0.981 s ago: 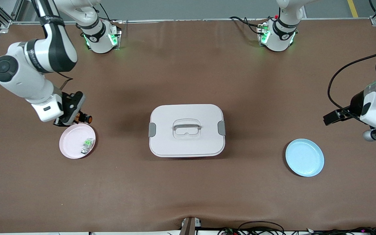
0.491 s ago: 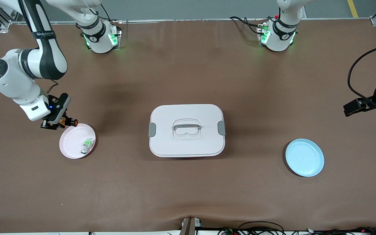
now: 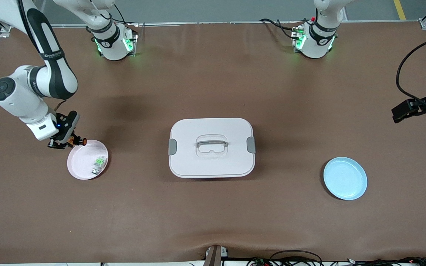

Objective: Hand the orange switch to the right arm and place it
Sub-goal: 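Carry the switch to the pink plate while the left gripper withdraws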

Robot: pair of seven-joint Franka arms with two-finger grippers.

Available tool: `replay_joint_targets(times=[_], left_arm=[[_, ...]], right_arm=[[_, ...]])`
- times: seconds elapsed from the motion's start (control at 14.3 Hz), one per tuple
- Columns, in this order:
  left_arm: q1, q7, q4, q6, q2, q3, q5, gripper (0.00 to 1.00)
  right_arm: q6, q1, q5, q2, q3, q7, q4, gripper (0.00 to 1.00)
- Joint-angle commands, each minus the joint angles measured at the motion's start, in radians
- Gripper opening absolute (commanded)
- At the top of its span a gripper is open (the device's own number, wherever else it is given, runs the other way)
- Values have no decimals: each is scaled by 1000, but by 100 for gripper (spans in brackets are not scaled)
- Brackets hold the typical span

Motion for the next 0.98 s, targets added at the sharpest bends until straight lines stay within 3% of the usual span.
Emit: replay_joint_targets(times=[0.0,0.14,0.28,0.63,0.91], left_arm=[[9,23,-18,-29,-41,-3,-16,100],[10,23,-22,-35,-47,-8,-54,100],[-25,23,-38,-30,-67,32,-68,100],[-233,96,-189,51,-178,300,-183,100],[-333,136,-248,67,-228,412,-201,100]], right_arm=[[31,-38,30,61,25,-12,16,0],[33,-39,44,88,25,-20,36,0],[48,-38,45,110,26,-20,47,0],[96,-38,45,165,29,-20,71,0],[114,-39,57,210,31,-21,102,0]])
